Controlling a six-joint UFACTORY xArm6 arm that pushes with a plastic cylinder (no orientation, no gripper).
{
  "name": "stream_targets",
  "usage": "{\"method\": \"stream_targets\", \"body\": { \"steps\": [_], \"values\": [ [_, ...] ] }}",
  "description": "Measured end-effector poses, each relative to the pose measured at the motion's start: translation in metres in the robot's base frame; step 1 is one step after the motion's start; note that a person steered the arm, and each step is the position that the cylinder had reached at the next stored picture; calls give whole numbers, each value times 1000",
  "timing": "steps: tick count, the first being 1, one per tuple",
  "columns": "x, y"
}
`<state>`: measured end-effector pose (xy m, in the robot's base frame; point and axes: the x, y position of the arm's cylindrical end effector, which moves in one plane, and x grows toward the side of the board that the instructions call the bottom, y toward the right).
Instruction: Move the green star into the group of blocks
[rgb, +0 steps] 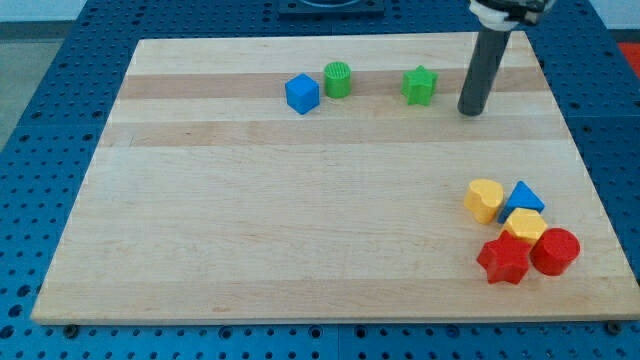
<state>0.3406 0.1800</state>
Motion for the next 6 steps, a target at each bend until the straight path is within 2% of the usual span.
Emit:
{"method": "stream_targets", "body": {
  "steps": [2,5,6],
  "values": [
    [-56,-2],
    [-52,-60],
    [-34,-70]
  ]
}}
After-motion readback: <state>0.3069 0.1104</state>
